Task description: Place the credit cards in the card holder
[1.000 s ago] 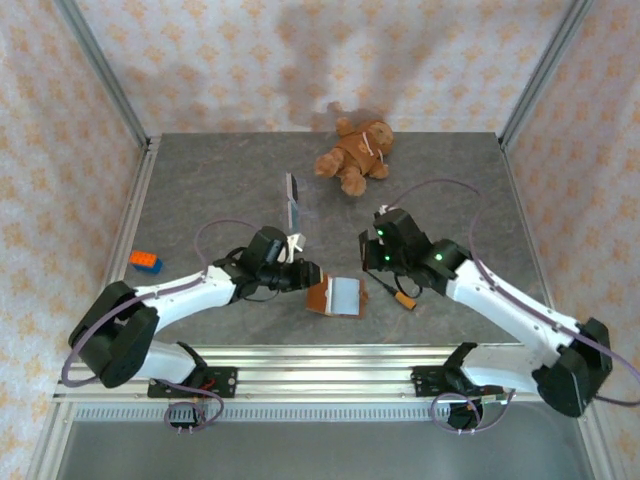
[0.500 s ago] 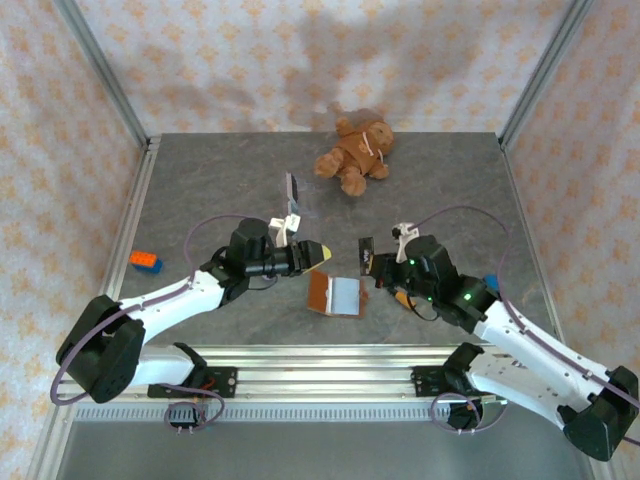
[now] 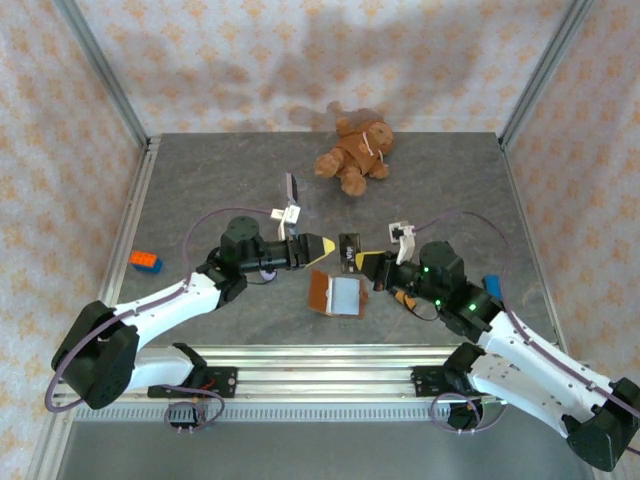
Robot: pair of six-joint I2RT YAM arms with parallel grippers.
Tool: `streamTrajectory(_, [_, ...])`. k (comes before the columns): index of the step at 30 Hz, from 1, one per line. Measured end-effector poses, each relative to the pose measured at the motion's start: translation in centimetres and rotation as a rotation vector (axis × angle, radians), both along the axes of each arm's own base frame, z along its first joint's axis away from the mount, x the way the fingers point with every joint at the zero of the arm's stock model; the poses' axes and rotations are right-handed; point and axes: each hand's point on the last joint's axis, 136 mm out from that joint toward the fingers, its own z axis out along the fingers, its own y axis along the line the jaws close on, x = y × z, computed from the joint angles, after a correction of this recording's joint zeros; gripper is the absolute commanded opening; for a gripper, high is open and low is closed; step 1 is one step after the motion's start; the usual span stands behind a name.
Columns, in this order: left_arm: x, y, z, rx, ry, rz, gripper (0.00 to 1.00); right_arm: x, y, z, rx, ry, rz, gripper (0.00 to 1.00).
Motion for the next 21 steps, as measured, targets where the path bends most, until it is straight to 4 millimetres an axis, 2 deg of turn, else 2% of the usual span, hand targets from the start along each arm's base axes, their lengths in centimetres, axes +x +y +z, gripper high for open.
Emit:
streamTrajectory(7, [-0.3, -0.4, 2.7, -0.096, -0.057, -0.036, 0.51, -0.5, 1.4, 1.4, 0.073, -0.010, 0.076, 0.00])
streamTrajectory(11, [0.0, -0.8, 2.8, -0.128, -0.047, -0.047, 0.41, -0.6, 2.0, 1.6, 0.100, 0.009, 0.101, 0.00])
streamTrajectory(17, [0.2, -1.0, 3.1, -0.178, -0.036, -0.052, 0.14, -0.7, 2.2, 2.2, 0.130, 0.011, 0.111, 0.00])
streamTrajectory(20, [0.1, -0.9, 3.3, -0.191, -0.048, -0.053, 0.10, -0.5, 2.1, 2.2, 0.135, 0.020, 0.104, 0.07])
streamTrajectory(21, [0.1, -0.9, 3.3, -0.192, -0.052, -0.054, 0.10, -0.5, 2.1, 2.2, 0.134, 0.022, 0.102, 0.14])
